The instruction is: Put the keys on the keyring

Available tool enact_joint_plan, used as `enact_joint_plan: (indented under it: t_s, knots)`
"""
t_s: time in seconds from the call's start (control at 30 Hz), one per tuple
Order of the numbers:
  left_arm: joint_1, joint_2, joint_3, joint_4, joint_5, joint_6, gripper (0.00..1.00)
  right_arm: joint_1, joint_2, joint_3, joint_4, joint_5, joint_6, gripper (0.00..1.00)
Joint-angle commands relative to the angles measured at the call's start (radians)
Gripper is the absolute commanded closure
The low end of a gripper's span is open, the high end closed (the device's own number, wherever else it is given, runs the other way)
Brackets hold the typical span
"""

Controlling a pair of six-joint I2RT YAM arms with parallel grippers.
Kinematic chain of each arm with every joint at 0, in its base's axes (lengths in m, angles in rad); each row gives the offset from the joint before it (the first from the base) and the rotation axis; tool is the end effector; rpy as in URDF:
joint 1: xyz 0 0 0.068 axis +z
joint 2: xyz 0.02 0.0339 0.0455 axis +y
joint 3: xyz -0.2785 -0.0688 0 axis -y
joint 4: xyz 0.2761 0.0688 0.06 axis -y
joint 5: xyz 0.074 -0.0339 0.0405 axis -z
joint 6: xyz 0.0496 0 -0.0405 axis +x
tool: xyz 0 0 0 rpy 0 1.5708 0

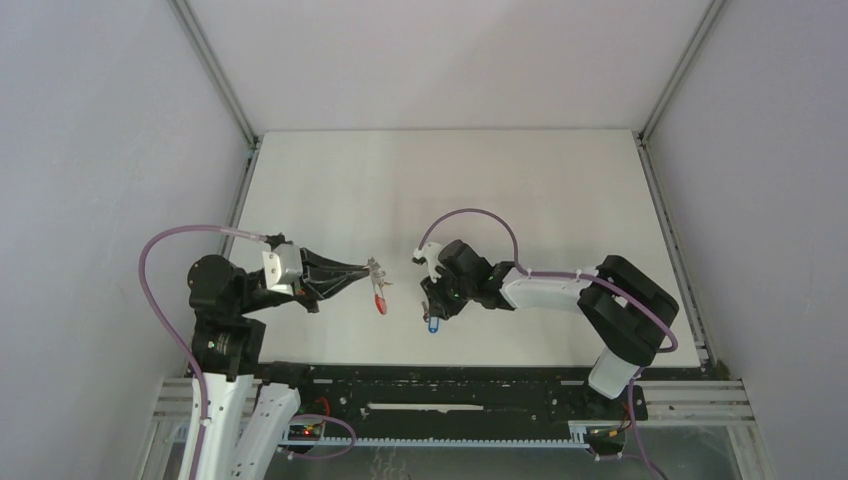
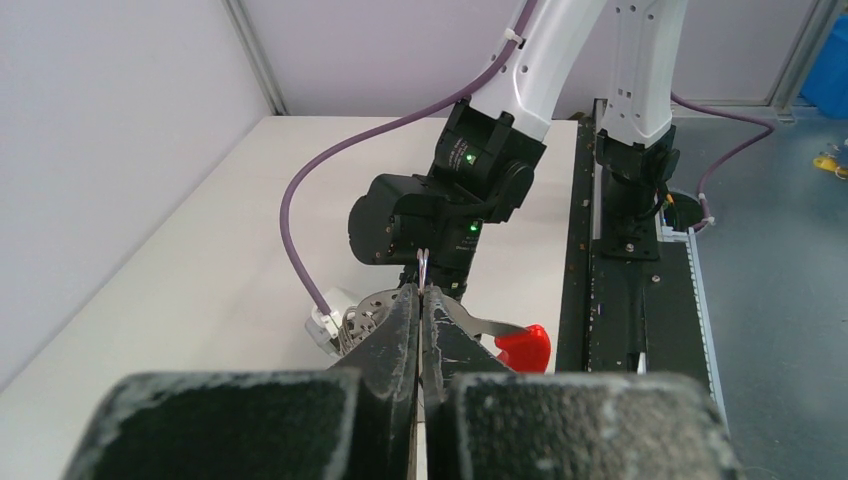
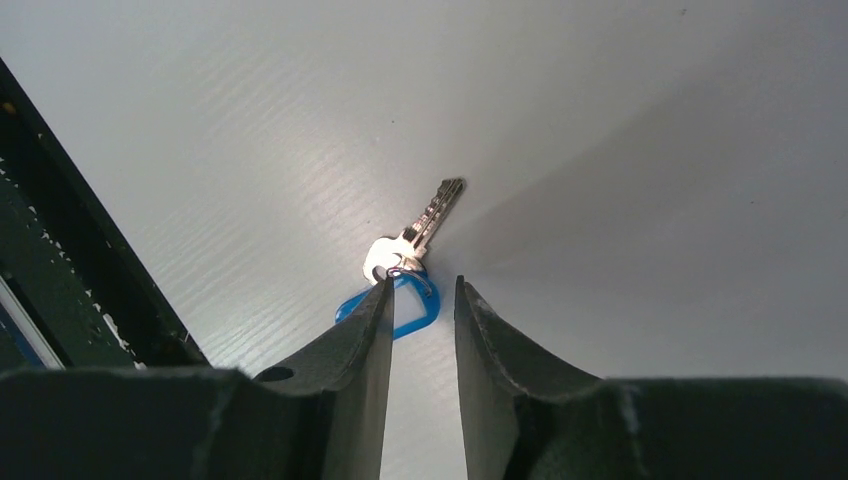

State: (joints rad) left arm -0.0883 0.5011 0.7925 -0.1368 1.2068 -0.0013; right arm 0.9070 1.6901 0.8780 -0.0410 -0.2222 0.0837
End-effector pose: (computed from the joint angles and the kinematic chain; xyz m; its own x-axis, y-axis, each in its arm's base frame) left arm 0.1090 -0.0562 0.3982 0.1521 -0.0139 -0.9883 0.9513 0.2732 0.1426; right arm 0.2176 0.2959 0.1387 -0.5342 -0.5506 -0.6415 -0.8158 0.5347 0.2204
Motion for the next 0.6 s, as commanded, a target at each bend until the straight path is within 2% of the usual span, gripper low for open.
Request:
enact_joint_plan:
  t_s: [0.0, 0.17, 0.37, 0.57]
  knots:
    - [0.009, -0.002, -0.004, 0.035, -0.01, -0.018, 1.0, -0.008, -0.042, 0.001, 0.027, -0.026, -0.015, 0.64]
    - [0.008, -0.001, -0.006, 0.035, -0.01, -0.017, 1.0, -0.006, -0.013, 0.019, 0.025, -0.045, -0.018, 0.71]
    - [0.008, 0.0, -0.007, 0.035, -0.01, -0.014, 1.0, 0.003, 0.019, 0.019, 0.024, -0.066, -0.021, 0.76]
    - [0.009, 0.002, -0.007, 0.034, -0.01, -0.014, 1.0, 0.001, 0.041, 0.019, 0.032, -0.07, -0.018, 0.76]
